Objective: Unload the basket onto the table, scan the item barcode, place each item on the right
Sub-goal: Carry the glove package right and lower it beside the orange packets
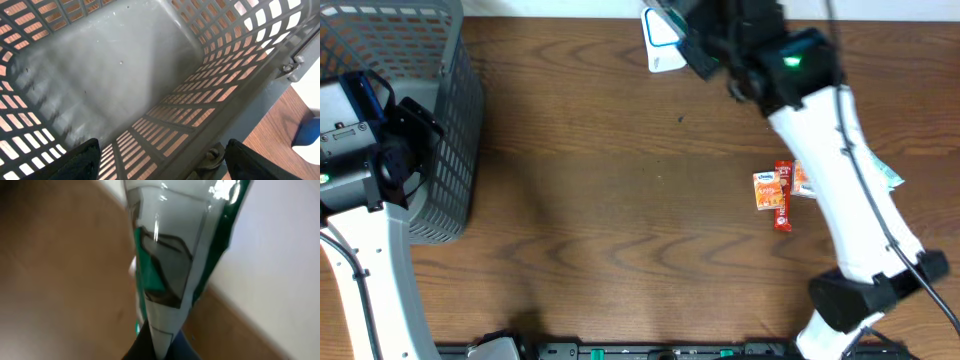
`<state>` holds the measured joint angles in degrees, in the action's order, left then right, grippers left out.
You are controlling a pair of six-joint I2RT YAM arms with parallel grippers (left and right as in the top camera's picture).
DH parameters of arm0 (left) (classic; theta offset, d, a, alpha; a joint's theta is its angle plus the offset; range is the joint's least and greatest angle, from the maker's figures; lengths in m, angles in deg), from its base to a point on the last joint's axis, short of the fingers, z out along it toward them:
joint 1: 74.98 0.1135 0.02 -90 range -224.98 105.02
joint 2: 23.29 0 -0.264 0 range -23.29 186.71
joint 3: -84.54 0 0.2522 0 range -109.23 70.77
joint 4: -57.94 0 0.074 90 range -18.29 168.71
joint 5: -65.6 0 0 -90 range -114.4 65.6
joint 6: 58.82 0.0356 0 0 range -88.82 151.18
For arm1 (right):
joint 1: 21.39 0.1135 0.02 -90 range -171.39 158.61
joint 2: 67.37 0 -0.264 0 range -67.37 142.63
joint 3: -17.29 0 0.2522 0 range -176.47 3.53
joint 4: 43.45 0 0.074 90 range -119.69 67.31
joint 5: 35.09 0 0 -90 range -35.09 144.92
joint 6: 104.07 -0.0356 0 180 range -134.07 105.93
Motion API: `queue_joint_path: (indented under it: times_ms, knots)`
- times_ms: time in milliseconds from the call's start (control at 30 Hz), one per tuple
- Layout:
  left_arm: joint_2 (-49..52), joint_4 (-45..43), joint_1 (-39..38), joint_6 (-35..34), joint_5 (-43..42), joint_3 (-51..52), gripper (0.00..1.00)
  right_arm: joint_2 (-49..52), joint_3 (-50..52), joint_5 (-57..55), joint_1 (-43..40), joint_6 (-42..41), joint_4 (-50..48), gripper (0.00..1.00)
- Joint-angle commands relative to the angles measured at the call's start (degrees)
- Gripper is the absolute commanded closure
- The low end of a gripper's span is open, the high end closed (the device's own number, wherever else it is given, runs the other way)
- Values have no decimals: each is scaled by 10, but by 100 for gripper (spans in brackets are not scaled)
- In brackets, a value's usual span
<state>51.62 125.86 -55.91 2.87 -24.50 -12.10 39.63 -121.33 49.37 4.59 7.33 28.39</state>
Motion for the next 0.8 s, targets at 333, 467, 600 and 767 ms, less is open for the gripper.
queue_joint_path:
  times_ms: [333,467,600,767]
  knots:
    - [3,3,3,1,1,-5,20,30,132,-2,-116,-188,250,99]
    - [3,3,3,1,1,-5,20,30,227,-2,-149,-197,195,99]
    - [3,3,3,1,1,-5,20,30,311,-2,-174,-197,131,99]
    - [3,3,3,1,1,-5,20,30,365,-2,-200,-197,79,76]
